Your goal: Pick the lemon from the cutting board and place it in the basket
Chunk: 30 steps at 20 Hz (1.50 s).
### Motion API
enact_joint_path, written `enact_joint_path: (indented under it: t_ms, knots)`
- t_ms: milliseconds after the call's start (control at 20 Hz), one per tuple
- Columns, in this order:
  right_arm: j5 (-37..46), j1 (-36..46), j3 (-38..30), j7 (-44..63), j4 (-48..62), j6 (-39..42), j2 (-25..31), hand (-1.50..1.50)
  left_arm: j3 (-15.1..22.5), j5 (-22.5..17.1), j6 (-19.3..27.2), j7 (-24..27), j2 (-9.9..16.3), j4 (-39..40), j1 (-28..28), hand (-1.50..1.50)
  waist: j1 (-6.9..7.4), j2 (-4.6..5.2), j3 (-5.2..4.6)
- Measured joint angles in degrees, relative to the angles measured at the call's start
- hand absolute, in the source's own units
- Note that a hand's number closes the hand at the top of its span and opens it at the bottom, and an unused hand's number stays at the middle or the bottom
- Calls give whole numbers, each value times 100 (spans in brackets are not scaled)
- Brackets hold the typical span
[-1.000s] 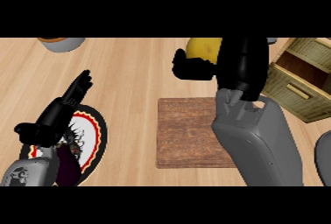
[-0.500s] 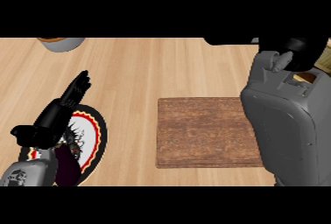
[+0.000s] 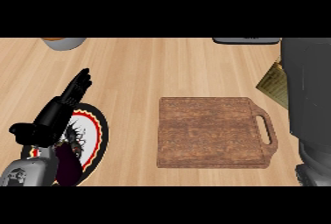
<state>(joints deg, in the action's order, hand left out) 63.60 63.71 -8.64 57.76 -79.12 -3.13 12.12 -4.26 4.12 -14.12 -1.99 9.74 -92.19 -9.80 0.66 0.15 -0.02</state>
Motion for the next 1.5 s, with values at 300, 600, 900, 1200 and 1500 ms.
enact_joint_path:
  t_ms: [300, 600, 900, 1200, 1500]
  knots:
    - [-11, 299, -665, -370, 827, -542, 699, 150, -41, -28, -59, 6, 46, 75, -56, 0, 8, 11, 0]
    - [-129, 325, -1071, -802, 1573, -992, 1273, 150, -34, 80, 22, 178, -15, 329, -164, 0, -14, 9, -1]
    - [-528, 71, -1394, -1308, 2117, -1223, 1638, 150, -82, -9, -61, 48, 37, 148, -80, 0, -8, -3, 1]
    - [-950, -406, -1672, -2100, 2547, -1601, 1946, 150, 6, 133, 32, 160, -61, 223, -54, 0, -21, 2, 4]
    - [-1085, -749, -1735, -2799, 2957, -2167, 2155, 150, 0, 161, 6, 320, -59, 316, -6, 0, -14, 2, 4]
